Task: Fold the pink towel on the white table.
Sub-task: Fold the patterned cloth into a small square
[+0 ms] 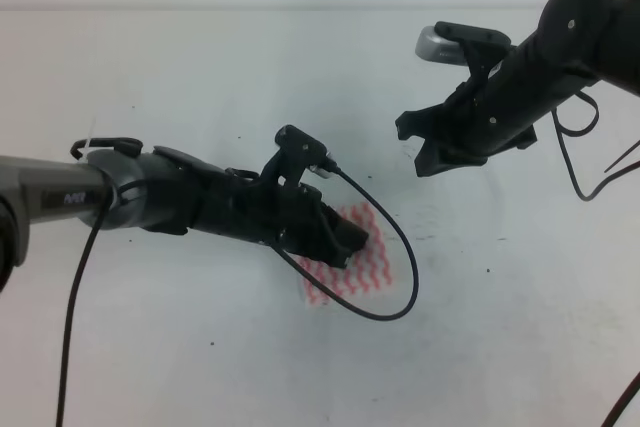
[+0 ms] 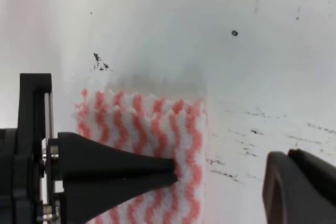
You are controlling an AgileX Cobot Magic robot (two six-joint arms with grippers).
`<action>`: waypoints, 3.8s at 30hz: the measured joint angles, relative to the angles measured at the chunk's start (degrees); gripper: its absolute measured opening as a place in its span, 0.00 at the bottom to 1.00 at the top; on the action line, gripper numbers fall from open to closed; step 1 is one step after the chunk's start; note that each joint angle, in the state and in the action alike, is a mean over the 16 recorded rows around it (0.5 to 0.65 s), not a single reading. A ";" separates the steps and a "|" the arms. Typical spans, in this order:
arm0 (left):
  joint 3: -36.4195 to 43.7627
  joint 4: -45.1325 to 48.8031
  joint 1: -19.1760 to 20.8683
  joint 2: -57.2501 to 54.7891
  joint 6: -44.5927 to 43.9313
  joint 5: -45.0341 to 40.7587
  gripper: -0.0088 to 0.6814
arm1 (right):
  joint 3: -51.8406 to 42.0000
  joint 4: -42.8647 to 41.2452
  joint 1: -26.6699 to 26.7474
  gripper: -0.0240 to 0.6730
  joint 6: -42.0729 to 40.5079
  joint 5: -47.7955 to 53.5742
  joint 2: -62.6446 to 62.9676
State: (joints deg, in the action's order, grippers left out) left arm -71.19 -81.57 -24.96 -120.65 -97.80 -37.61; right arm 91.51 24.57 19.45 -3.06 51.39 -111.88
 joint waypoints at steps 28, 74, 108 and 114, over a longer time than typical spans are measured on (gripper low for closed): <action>-2.52 11.13 0.02 0.28 7.35 -10.53 0.01 | -0.04 -0.22 0.02 0.03 -0.04 0.48 -0.41; -9.96 9.49 -0.34 -2.65 12.36 -0.49 0.01 | -0.06 -0.27 0.03 0.03 -0.07 0.41 -0.64; -13.52 14.10 -1.19 -3.86 16.46 -6.34 0.01 | -0.04 -0.35 0.02 0.03 -0.06 0.27 -0.39; -13.59 21.32 -1.19 -3.23 21.76 -10.20 0.01 | -0.04 -0.43 0.03 0.03 -0.06 0.33 -0.48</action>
State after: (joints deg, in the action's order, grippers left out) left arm -84.77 -60.25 -26.15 -123.87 -76.04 -47.81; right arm 91.47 24.14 19.48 -3.13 51.72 -112.36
